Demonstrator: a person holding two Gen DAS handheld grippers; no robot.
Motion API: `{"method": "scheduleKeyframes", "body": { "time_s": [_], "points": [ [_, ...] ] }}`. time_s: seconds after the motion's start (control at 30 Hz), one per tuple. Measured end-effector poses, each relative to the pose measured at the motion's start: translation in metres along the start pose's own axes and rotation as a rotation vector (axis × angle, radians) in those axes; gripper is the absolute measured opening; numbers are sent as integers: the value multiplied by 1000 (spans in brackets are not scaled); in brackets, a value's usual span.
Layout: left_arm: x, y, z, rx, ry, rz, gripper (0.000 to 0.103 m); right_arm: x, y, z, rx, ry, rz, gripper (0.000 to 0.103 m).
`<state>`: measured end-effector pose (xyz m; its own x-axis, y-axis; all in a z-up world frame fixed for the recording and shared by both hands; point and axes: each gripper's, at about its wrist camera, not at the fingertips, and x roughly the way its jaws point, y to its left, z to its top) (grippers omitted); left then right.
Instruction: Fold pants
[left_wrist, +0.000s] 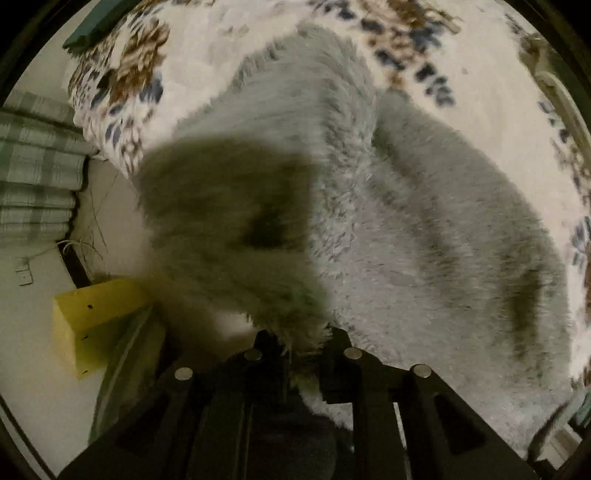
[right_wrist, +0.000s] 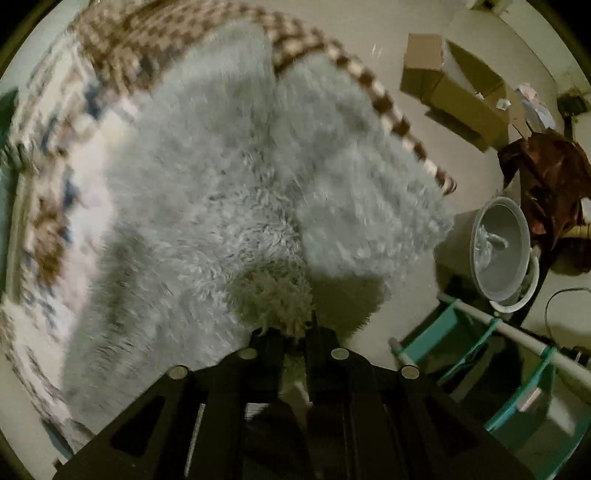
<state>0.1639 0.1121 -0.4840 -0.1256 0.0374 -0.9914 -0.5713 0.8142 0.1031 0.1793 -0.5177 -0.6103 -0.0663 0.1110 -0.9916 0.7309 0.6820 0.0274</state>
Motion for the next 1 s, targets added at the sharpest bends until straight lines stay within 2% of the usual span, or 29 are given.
{"method": "scheduleKeyframes", "body": {
  "time_s": [0.07,0.1,0.17,0.2,0.23,0.33,0.4,0.47,0.57,0.6,0.63,0.7,0.73,0.83,0.9,1.0],
  "points": [
    [3,0,1,-11,-11,0,14,14,-7,-2,-16,44,7,34],
    [-1,1,0,-24,-26,-17,21,15,-9,-3,-22,58,6,49],
    [-9,4,-3,-34,-47,-44,43,1,-18,-9,-34,26,25,59],
    [-14,7,-4,-40,-52,-54,66,-10,-20,-11,-45,-11,26,66],
    [-16,9,-8,-46,-58,-57,86,-20,-21,-11,-58,-44,22,74],
    [-27,17,-15,-63,-91,-41,88,-45,-6,-8,-138,-175,41,91],
    [-30,16,-17,-60,-113,-12,88,-42,20,1,-249,-221,35,94],
    [-30,10,-19,-49,-115,16,88,-30,45,13,-325,-233,19,94],
    [-25,7,-22,-41,-114,21,88,-5,95,27,-456,-256,-96,93],
    [-25,2,-21,-28,-120,33,88,2,104,30,-479,-267,-144,87],
    [-26,3,-21,-20,-123,39,88,7,103,34,-468,-277,-180,65],
    [-28,-2,-21,-3,-130,31,88,4,73,46,-314,-266,-124,33],
    [-29,-5,-21,7,-134,34,88,-4,40,52,-162,-265,-83,32],
    [-32,-14,-21,30,-144,26,88,-17,-36,55,92,-259,-39,29],
    [-34,-19,-22,37,-144,14,88,-12,-84,55,216,-212,-29,29],
    [-39,-31,-23,63,-139,8,88,-1,-127,56,319,-125,-56,34]
  ]
}}
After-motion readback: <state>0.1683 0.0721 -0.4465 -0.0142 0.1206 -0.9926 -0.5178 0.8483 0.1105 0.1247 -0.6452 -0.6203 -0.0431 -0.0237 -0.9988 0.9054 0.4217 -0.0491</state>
